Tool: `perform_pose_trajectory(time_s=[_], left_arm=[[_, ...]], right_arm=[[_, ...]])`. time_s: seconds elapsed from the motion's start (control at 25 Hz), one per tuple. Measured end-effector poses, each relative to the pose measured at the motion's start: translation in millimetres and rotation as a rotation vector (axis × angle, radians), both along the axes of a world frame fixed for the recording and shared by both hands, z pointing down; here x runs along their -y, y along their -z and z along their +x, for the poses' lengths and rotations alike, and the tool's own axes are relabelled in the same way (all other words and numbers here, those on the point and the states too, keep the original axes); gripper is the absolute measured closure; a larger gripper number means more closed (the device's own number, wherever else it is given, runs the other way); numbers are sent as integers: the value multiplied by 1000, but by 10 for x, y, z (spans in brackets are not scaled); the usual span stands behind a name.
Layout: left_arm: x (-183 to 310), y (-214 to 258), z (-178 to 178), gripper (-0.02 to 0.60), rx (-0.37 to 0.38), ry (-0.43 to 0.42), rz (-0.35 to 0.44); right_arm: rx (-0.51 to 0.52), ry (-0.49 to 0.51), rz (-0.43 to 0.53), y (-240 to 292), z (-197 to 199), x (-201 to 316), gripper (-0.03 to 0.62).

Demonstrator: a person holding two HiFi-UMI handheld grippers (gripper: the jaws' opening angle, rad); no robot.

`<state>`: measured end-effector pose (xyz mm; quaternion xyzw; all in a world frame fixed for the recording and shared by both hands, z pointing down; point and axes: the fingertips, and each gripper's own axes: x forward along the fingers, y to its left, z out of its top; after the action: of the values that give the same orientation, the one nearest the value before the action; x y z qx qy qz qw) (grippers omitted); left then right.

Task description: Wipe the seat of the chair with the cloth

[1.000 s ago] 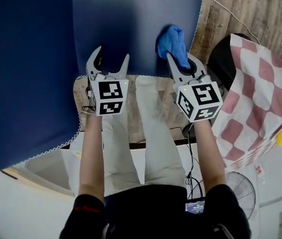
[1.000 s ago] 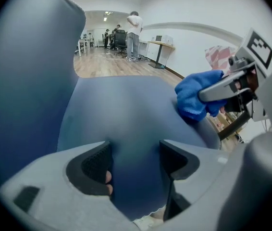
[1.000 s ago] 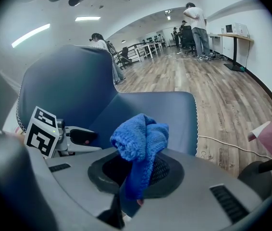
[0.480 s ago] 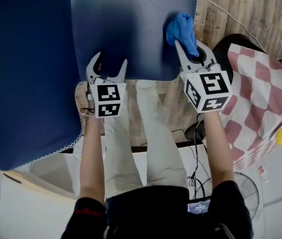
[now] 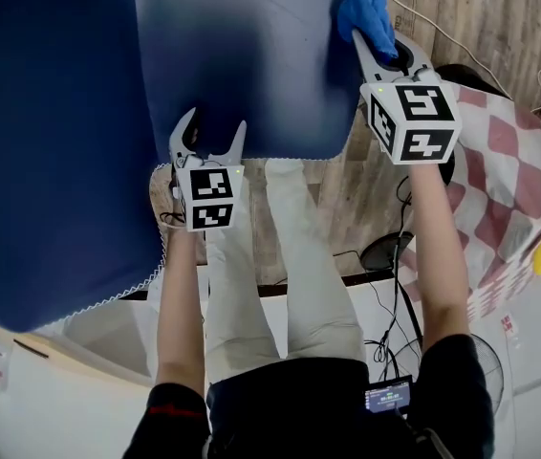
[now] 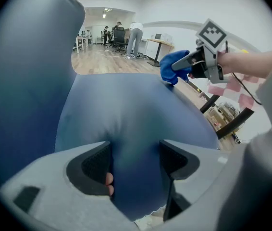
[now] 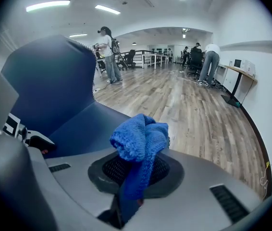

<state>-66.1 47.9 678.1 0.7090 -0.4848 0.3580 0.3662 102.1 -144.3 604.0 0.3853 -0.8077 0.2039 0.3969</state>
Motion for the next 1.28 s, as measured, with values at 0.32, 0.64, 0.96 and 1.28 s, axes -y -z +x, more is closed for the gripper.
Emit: perform_pose_trajectory(time_s=[0.32, 0.64, 0.96, 1.28], left_arm=[[-3, -5, -16, 262, 0, -1, -6], [2, 2, 2, 262, -12, -5, 4], [-1, -6, 4, 262, -21, -6, 9], [4, 1, -1, 262, -24, -6, 15]], right_arm=[[-108, 14, 0, -287, 37, 77, 546], [-117, 15, -27, -425, -64, 76, 546], [-112, 53, -29, -468, -321, 18, 546], [-59, 75, -42, -446, -660, 1, 546]])
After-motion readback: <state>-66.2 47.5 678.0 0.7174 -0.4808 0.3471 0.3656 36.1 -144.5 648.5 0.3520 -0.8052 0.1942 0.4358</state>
